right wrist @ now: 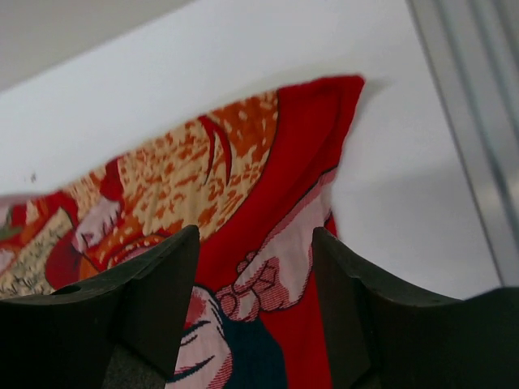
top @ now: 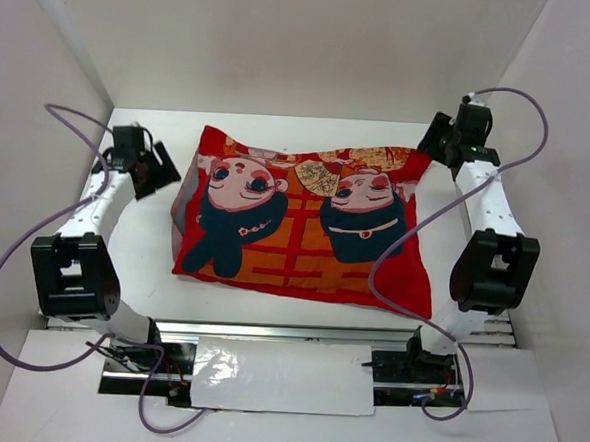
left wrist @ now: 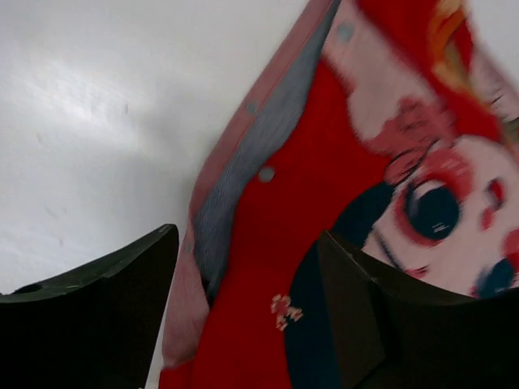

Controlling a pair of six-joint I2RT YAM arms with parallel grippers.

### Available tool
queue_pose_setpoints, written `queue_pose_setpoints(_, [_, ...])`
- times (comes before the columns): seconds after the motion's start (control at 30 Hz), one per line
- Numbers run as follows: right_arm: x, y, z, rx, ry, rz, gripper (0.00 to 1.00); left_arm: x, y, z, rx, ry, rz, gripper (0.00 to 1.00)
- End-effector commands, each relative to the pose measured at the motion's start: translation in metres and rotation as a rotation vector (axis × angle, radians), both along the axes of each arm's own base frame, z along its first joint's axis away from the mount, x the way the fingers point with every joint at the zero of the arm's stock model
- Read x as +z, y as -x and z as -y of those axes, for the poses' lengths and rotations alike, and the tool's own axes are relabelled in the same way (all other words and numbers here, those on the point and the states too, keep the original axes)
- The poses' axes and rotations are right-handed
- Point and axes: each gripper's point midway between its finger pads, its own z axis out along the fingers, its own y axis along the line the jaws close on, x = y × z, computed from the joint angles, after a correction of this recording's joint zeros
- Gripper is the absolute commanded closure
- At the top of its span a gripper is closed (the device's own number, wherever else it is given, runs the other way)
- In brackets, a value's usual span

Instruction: Put the pillow into the pillowcase

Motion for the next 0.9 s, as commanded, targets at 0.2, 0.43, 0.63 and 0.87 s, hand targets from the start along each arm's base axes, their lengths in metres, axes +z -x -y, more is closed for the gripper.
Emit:
queue_pose_setpoints(0.2, [-0.072, -0.019, -0.009, 0.098, 0.050, -0.109, 0.28, -0.083, 0.078, 0.029, 0.023, 0.067, -0.167, 0.17])
queue_pose_setpoints(0.43, [-0.135, -0.038, -0.002, 0.067, 0.035, -0.274, 0.28, -0.113, 0.087, 0.035, -0.023, 0.047, -0.227, 0.44])
queue_pose_setpoints(0.63, [-0.136, -0.050, 0.006, 0.007, 0.011, -0.236, 0.18, -0.141, 0.095, 0.032, -0.036, 0.028, -0.316, 0.42])
queue_pose_setpoints(0.87, [-0.148, -0.080, 0.029, -0.058, 0.024, -0.287, 0.00, -0.155, 0.095, 0.029, -0.015, 0.022, -0.376, 0.95])
